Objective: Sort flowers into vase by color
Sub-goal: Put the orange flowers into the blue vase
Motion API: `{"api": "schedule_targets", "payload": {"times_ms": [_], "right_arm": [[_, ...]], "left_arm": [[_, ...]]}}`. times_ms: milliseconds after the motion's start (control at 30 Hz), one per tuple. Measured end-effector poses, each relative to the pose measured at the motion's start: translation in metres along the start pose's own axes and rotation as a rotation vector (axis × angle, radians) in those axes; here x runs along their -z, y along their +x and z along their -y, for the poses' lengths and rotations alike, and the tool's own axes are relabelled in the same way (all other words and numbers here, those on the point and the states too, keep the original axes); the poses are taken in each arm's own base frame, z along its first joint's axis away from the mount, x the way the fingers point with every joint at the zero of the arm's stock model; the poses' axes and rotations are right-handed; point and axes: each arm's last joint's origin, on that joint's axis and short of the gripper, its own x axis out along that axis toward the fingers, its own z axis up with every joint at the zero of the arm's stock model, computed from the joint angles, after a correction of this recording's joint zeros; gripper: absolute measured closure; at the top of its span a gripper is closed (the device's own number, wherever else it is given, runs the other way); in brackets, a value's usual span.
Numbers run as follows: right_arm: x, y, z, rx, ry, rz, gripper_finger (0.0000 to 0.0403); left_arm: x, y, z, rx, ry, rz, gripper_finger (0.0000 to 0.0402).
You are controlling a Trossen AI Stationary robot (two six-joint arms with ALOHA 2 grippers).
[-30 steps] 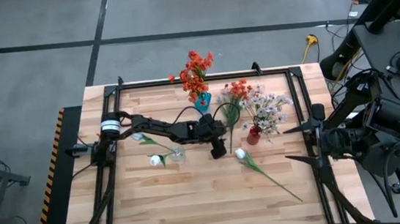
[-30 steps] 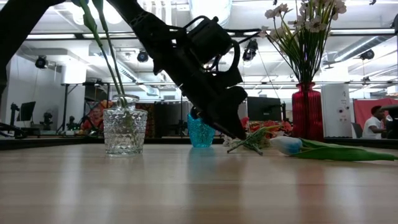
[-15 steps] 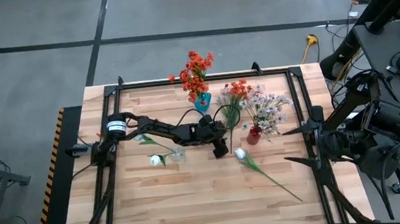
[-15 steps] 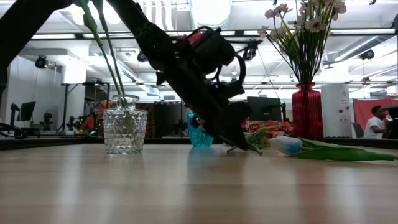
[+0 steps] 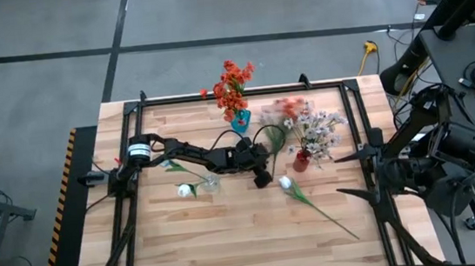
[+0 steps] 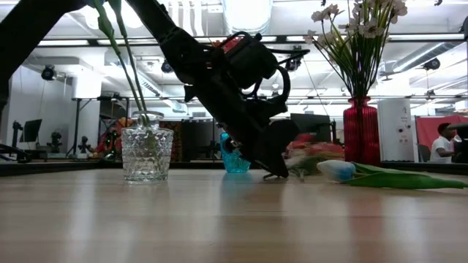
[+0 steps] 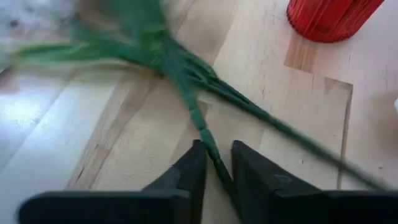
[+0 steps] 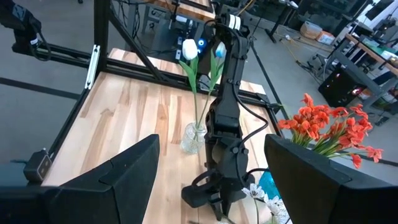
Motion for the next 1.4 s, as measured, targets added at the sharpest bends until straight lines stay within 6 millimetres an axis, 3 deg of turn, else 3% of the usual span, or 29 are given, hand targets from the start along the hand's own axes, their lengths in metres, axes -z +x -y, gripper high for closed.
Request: {"api": "schedule_targets", "payload": {"times_ms": [167,533,900,1200,1400], "right_arm": [[0.000,0.002,-0.004,0.002,-0.008,-0.005,0.0119],[0.000,0.005,-0.008,0.004,-0.019,-0.012,0.0119],[0.000,0.005,-0.009,0.004,-0.017,-0.011,0.0119],[0.000,0.005,-0.009,0.004,-0.017,-0.010,0.0119],[0.000,0.005,-0.009,0.004,-0.017,-0.010,0.0119]], "left_arm": [[0.000,0.000,0.000,-0.006,-0.037,0.001,0.0395],[-0.003,-0.002,-0.001,-0.042,-0.134,0.035,0.0399],[-0.021,-0.021,-0.002,-0.030,-0.144,0.082,0.0400],[-0.037,-0.052,-0.009,-0.092,-0.139,0.085,0.0401],[-0.054,-0.087,-0.019,-0.193,-0.125,0.128,0.0401]]}}
